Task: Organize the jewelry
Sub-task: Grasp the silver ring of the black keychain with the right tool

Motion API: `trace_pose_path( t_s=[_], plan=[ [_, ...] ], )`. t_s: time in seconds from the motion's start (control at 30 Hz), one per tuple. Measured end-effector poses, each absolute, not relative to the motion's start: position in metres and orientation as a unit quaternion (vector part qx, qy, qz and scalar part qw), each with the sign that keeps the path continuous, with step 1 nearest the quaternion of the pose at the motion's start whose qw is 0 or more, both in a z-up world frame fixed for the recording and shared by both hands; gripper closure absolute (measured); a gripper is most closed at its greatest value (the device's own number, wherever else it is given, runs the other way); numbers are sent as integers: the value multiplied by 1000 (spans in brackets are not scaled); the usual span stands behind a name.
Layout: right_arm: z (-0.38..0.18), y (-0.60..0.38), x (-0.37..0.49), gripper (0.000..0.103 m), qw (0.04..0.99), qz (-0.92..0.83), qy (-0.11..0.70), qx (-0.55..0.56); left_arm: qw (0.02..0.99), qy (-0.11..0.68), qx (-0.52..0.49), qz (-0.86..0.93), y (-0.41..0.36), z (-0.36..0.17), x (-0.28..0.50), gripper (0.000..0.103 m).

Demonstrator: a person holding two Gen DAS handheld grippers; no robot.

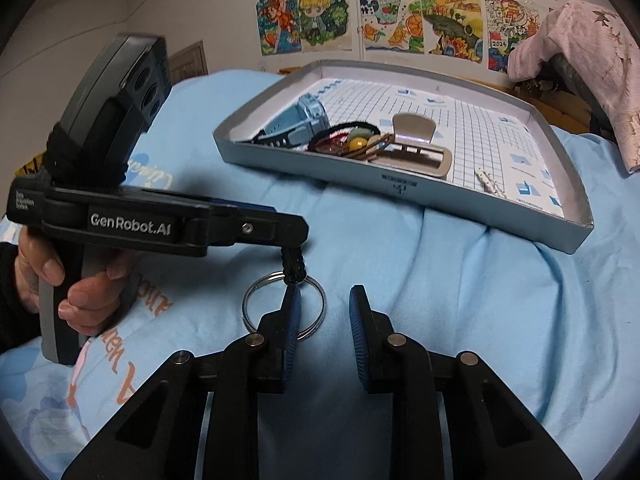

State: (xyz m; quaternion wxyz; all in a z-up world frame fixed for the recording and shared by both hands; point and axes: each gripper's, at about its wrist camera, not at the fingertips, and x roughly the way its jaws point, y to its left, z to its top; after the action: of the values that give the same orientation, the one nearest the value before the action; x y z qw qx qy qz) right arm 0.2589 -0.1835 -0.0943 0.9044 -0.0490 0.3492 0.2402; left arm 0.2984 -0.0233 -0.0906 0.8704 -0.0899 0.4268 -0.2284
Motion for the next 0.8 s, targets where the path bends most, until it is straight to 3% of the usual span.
trace_pose_path(
  t_s=[0.3,0.43,0.8],
  plan=[
    [-100,-166,261,91,892,217,385,-95,864,448,-78,-216,-26,-101,302,85],
    [-100,-162,256,98,890,210,390,-110,864,443,-82,-225,-22,-101,296,85],
    [-91,-192,248,100,915,170,361,-55,869,412,-107,-253,-9,-96,273,88]
  ],
)
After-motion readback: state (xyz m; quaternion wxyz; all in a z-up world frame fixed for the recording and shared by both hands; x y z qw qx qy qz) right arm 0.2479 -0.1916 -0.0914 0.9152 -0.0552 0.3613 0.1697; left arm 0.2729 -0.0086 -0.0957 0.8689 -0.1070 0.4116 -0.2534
